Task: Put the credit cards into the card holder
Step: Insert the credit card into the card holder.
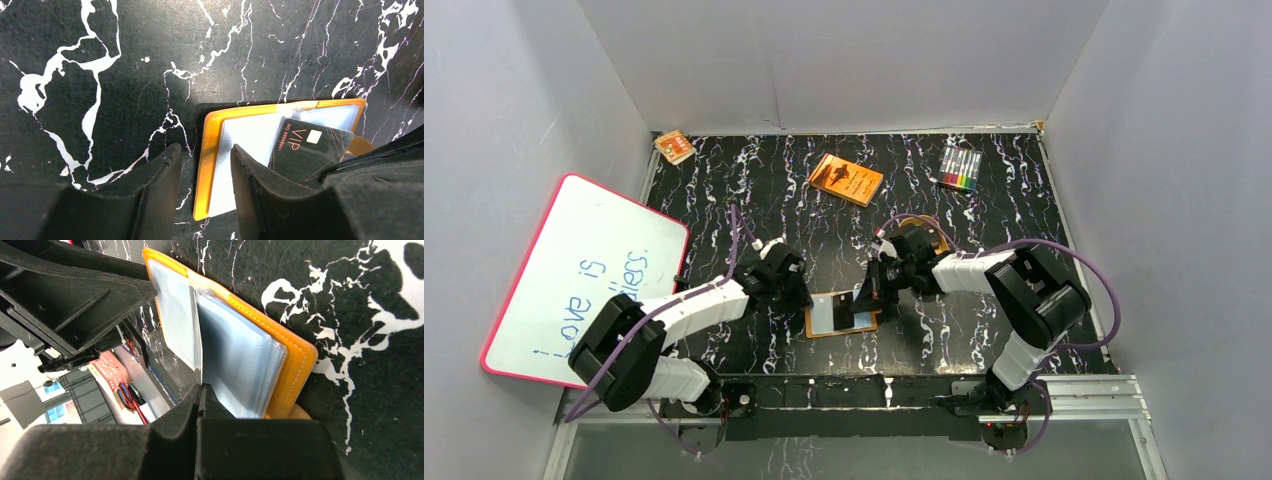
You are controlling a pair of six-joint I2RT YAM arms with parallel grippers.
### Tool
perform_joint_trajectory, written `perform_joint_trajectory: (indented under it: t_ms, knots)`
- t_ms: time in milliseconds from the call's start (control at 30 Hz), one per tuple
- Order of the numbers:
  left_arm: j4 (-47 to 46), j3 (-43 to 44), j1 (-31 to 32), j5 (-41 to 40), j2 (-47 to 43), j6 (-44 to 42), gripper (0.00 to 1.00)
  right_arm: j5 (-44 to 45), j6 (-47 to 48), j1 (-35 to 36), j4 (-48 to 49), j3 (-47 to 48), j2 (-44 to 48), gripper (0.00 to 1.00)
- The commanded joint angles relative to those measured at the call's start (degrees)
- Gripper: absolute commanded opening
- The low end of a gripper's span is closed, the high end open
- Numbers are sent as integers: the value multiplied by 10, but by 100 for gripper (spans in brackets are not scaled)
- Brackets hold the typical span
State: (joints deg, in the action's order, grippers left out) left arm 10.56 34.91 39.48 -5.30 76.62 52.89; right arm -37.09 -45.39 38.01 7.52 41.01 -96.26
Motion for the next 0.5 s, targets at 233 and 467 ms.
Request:
perform_joint_trajectory:
  t_ms: [233,467]
  knots:
    - [12,-29,-1,15,19,8,36,-27,-19,13,63,5,-17,0]
    - [8,-29,-1,17,22,9,32,-41,-31,16,92,-3,-25,0]
